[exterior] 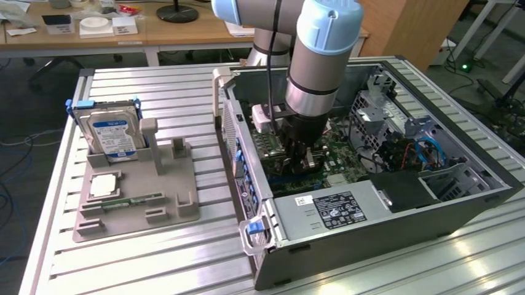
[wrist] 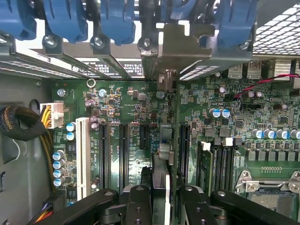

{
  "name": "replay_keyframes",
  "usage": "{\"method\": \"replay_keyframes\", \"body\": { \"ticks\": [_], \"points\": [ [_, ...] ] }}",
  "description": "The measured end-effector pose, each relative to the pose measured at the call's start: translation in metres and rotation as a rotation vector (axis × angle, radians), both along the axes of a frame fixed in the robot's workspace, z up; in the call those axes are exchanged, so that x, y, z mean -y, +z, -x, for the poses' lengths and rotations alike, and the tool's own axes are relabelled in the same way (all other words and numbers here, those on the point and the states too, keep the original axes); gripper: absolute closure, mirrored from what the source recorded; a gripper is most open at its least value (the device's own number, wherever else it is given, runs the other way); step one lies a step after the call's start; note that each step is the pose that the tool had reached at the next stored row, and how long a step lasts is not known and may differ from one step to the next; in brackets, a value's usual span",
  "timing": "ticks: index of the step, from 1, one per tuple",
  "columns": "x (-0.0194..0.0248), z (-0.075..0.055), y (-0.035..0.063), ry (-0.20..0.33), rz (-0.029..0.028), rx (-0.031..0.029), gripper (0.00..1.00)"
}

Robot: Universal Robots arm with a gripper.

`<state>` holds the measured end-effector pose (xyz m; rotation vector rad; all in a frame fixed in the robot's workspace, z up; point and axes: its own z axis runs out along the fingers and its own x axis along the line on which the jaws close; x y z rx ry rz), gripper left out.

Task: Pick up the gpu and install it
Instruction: 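Insert the gpu into the slot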

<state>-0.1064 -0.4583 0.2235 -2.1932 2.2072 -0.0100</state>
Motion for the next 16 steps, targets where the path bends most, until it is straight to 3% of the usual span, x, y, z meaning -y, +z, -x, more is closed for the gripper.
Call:
{"method": "replay_keyframes", "body": {
  "ticks": [16],
  "points": [
    [-0.0002, 0.0000, 0.0021, 0.000, -0.0012, 0.0006, 0.73]
  ]
}}
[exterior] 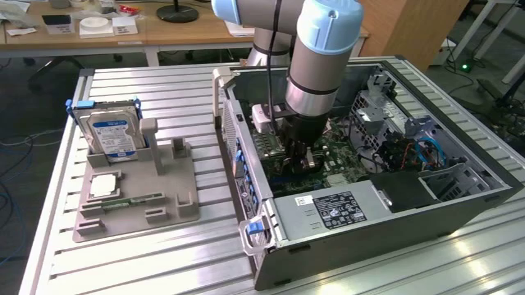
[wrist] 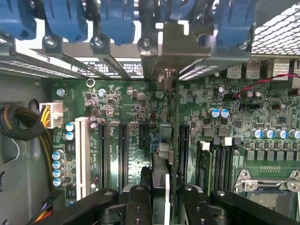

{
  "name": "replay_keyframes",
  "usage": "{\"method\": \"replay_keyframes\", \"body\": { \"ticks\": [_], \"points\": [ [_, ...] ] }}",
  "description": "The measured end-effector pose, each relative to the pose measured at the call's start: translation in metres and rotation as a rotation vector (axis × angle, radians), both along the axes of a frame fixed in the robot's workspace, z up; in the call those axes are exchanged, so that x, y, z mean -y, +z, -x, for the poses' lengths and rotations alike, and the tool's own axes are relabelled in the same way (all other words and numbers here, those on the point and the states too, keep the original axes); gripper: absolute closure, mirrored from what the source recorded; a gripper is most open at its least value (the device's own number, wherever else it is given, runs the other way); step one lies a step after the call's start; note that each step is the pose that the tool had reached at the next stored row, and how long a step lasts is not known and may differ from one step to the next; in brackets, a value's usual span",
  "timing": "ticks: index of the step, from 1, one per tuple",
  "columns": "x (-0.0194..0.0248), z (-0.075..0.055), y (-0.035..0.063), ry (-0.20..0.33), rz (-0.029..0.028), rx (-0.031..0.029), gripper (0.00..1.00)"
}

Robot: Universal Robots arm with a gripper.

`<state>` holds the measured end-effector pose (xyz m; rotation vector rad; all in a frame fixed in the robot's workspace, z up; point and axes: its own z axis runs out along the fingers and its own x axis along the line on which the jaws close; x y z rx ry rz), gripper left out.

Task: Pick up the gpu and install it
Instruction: 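Insert the gpu into the slot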

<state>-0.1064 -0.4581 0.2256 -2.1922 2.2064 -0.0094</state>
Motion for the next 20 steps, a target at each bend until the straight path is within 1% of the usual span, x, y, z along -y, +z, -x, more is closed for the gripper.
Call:
{"method": "replay_keyframes", "body": {
  "ticks": [3, 10, 12, 14, 16, 20],
  "points": [
    [0.0001, 0.0000, 0.0008, 0.000, 0.0009, -0.0008, 0.73],
    [0.0002, -0.0003, 0.0015, 0.000, 0.0011, -0.0073, 0.73],
    [0.0002, -0.0003, 0.0015, 0.000, 0.0011, -0.0073, 0.73],
    [0.0001, -0.0032, 0.0015, 0.000, 0.0010, -0.0082, 0.73],
    [0.0002, -0.0059, 0.0016, 0.000, 0.0013, -0.0078, 0.73],
    [0.0002, -0.0061, 0.0014, 0.000, 0.0011, -0.0072, 0.73]
  ]
}}
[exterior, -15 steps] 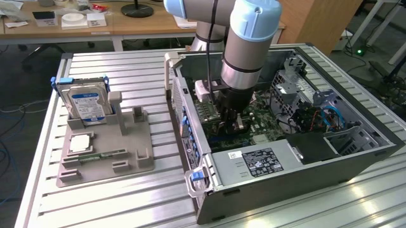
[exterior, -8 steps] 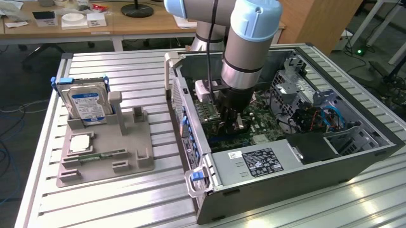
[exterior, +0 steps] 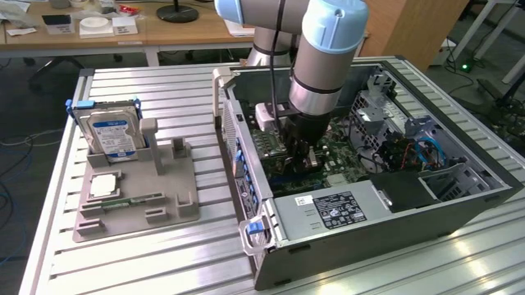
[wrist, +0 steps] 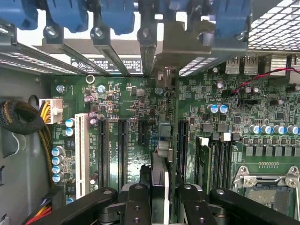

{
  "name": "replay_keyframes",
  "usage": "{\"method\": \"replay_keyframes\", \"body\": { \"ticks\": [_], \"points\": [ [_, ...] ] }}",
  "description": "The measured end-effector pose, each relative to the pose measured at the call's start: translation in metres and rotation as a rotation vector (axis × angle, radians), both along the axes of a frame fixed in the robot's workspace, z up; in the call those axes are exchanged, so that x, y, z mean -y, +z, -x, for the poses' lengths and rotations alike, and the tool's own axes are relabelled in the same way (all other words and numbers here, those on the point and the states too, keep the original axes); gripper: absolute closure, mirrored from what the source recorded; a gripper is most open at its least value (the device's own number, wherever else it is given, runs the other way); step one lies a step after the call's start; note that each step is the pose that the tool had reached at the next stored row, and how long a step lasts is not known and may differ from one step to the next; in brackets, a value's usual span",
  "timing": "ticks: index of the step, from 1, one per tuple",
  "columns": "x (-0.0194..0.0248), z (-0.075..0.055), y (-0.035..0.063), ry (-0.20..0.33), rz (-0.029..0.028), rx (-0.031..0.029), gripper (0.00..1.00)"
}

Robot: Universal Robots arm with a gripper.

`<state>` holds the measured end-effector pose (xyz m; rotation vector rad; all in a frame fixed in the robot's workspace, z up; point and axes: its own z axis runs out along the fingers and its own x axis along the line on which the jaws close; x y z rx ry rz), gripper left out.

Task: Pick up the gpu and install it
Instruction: 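Insert the gpu into the slot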

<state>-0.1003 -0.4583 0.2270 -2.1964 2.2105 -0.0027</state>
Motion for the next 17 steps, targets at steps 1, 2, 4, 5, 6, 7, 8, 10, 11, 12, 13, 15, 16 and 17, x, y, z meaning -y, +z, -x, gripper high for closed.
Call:
{"method": "replay_keyframes", "body": {
  "ticks": [1, 2, 4, 5, 6, 7, 8, 10, 11, 12, 13, 15, 16, 17],
  "points": [
    [0.0000, 0.0001, -0.0001, 0.000, -0.0001, 0.0002, 0.73],
    [0.0000, 0.0006, -0.0002, 0.000, -0.0002, 0.0001, 0.73],
    [0.0000, 0.0018, -0.0005, 0.000, -0.0002, 0.0000, 0.73],
    [0.0000, 0.0023, -0.0008, 0.000, -0.0001, 0.0000, 0.73],
    [0.0000, 0.0026, -0.0009, 0.000, 0.0000, 0.0000, 0.73],
    [0.0001, 0.0026, -0.0011, 0.000, 0.0002, -0.0002, 0.73],
    [0.0001, 0.0026, -0.0015, 0.000, 0.0002, -0.0003, 0.73],
    [0.0001, 0.0028, -0.0019, 0.000, 0.0005, -0.0004, 0.73],
    [0.0001, 0.0028, -0.0020, 0.000, 0.0004, -0.0004, 0.73],
    [0.0000, 0.0027, -0.0022, 0.000, 0.0003, -0.0003, 0.73],
    [0.0000, 0.0027, -0.0023, 0.000, 0.0001, -0.0002, 0.73],
    [-0.0001, 0.0026, -0.0037, 0.000, -0.0003, 0.0001, 0.73],
    [0.0000, 0.0026, -0.0046, 0.000, -0.0002, 0.0000, 0.73],
    [0.0000, 0.0026, -0.0049, 0.000, 0.0002, -0.0002, 0.73]
  ]
}}
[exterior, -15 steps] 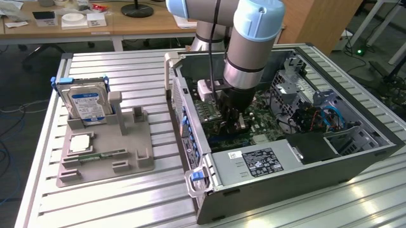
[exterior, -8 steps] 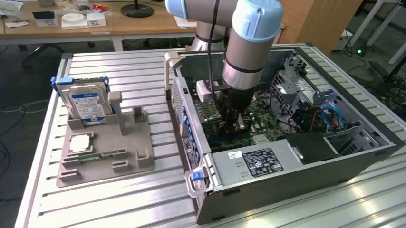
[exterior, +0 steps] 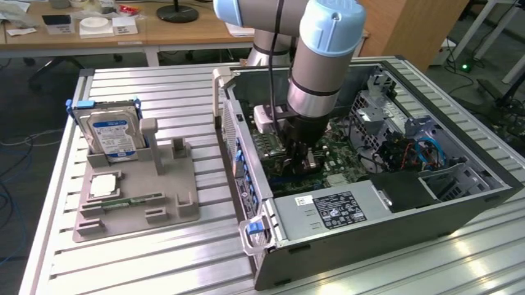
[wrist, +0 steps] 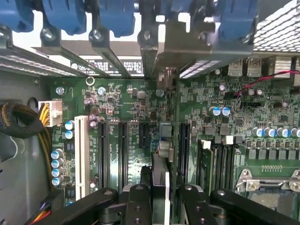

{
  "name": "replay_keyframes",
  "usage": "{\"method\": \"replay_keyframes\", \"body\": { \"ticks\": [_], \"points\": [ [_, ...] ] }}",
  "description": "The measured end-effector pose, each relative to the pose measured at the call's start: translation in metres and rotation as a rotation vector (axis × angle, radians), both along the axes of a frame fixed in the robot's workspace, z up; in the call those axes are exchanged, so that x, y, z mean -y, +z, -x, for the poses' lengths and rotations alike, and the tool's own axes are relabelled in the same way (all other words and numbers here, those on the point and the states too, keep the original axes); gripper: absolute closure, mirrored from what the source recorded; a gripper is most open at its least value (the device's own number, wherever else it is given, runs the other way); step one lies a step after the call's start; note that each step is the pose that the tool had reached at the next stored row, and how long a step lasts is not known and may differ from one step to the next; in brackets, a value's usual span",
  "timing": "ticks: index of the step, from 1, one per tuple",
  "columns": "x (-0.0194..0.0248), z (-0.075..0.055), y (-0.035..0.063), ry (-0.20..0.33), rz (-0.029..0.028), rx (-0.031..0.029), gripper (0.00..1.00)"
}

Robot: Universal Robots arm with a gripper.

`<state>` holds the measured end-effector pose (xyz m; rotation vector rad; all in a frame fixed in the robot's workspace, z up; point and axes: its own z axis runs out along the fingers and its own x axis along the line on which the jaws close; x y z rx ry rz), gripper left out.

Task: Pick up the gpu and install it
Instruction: 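Insert the gpu into the slot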

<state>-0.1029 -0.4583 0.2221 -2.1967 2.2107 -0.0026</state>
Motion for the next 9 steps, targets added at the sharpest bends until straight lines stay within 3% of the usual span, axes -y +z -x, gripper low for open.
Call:
{"method": "replay_keyframes", "body": {
  "ticks": [9],
  "points": [
    [-0.0001, 0.0012, -0.0003, 0.000, -0.0003, 0.0006, 0.73]
  ]
}}
